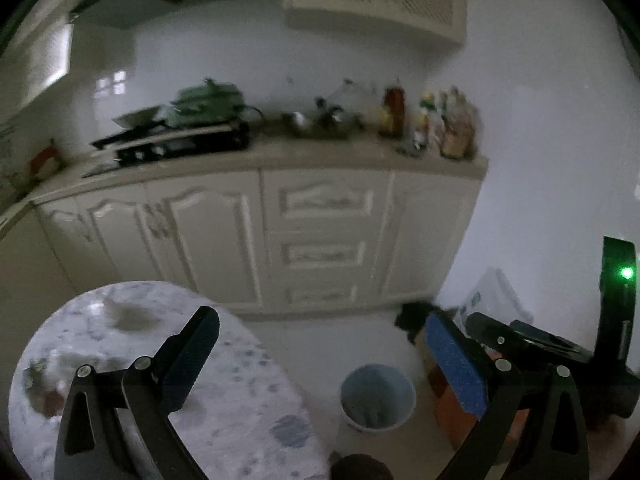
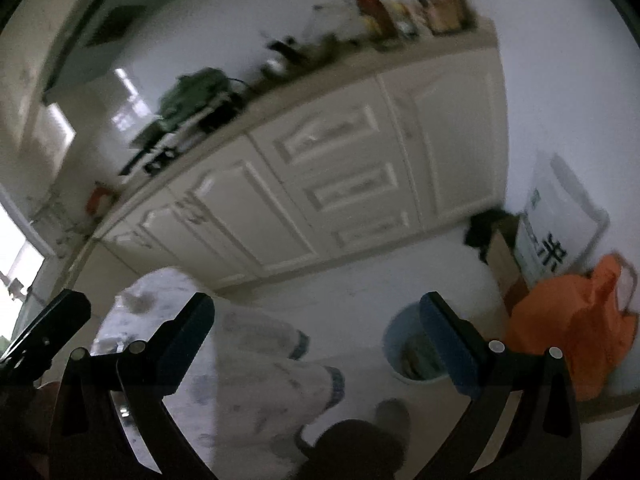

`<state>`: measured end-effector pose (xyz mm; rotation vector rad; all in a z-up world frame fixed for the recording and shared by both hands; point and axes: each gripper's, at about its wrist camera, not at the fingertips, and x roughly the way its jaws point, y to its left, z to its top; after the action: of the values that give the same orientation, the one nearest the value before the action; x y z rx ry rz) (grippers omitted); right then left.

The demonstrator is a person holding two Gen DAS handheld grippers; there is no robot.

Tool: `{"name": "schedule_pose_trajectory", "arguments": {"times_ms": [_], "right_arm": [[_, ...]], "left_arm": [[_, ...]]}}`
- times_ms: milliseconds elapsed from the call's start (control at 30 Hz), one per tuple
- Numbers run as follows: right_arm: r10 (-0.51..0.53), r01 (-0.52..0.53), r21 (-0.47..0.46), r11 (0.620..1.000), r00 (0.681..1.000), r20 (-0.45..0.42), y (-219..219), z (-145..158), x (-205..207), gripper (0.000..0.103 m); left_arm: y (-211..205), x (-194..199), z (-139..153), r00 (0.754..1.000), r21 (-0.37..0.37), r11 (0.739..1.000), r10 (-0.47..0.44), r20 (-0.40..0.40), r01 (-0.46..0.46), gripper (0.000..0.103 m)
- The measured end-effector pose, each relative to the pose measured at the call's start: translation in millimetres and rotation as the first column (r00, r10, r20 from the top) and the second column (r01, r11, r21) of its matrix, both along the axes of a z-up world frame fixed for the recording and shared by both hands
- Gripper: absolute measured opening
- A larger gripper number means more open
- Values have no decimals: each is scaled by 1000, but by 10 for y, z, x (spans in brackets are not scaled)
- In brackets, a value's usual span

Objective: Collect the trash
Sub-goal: 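Bring both tools back to the table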

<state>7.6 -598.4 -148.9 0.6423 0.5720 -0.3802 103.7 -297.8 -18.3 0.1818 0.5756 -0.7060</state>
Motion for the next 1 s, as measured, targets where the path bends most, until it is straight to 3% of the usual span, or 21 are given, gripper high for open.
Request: {"name": "schedule_pose_trajectory", "arguments": {"times_ms": [300, 433, 567, 867, 1000], "right_arm": [[158, -145, -139, 980, 983, 89, 880, 664, 118, 103], [243, -216, -211, 953, 964, 110, 1293, 915, 173, 103], [305, -263, -269, 927, 944, 127, 1669, 1112, 220, 103], [423, -347, -362, 865, 892, 156, 2393, 1406, 261, 103], [468, -384, -377, 843, 869, 162, 2655, 1422, 262, 103]], "left_arm": [[1359, -707, 495, 978, -100, 981, 177, 114, -166, 102], [1817, -1056, 575, 955, -128, 964, 253, 156, -235, 102], [2302, -1443, 609, 916, -158, 936, 343, 207, -315, 102], [2860, -2220, 492, 839, -212, 863, 499, 219, -458, 102], [2820, -2309, 470, 813, -225, 838, 541, 217, -497, 102]]}}
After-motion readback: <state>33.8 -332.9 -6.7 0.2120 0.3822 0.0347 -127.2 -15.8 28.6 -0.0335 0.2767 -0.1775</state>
